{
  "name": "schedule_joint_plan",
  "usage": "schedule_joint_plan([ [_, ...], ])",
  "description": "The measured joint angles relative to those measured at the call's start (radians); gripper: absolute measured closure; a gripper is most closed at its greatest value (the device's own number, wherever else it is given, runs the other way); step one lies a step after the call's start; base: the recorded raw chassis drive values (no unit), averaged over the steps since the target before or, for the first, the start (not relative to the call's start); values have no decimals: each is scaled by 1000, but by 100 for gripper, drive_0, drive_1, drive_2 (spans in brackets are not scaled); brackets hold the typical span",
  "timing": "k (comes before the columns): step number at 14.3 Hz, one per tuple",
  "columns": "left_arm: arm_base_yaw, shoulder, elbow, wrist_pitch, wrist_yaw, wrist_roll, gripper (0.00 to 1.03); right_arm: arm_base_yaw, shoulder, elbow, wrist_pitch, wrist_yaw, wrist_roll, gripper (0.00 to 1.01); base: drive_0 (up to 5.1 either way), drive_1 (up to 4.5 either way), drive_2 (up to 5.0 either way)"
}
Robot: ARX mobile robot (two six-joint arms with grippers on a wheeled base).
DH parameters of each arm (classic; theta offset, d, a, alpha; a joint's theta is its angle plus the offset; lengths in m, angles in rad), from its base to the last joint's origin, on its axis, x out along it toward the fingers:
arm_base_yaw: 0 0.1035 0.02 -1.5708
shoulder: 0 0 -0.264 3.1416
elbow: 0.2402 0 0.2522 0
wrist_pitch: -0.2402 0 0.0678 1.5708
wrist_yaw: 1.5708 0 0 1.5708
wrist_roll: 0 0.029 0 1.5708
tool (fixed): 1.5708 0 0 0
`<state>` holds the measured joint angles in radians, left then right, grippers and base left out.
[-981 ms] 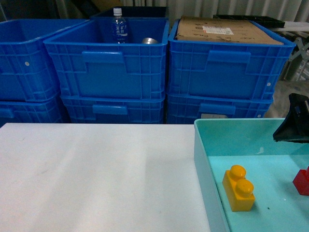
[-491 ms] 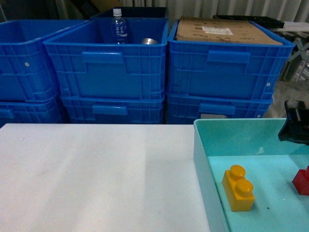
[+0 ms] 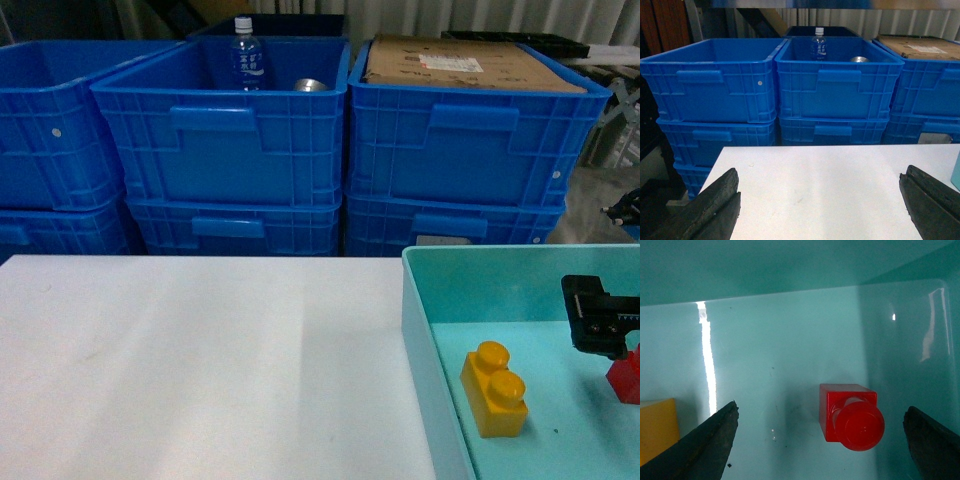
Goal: Pick red block from blue box to shelf
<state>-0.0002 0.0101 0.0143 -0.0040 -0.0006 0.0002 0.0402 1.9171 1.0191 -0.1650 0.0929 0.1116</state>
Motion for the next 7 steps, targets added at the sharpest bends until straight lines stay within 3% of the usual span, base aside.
schedule_joint_plan([
  [4, 0, 0, 0, 0, 0, 0, 5, -2, 24, 3, 3, 6, 23, 3, 0, 0, 0],
  [7, 0, 0, 0, 0, 0, 0, 5, -16, 46, 0, 19, -18, 32, 3, 0, 0, 0],
])
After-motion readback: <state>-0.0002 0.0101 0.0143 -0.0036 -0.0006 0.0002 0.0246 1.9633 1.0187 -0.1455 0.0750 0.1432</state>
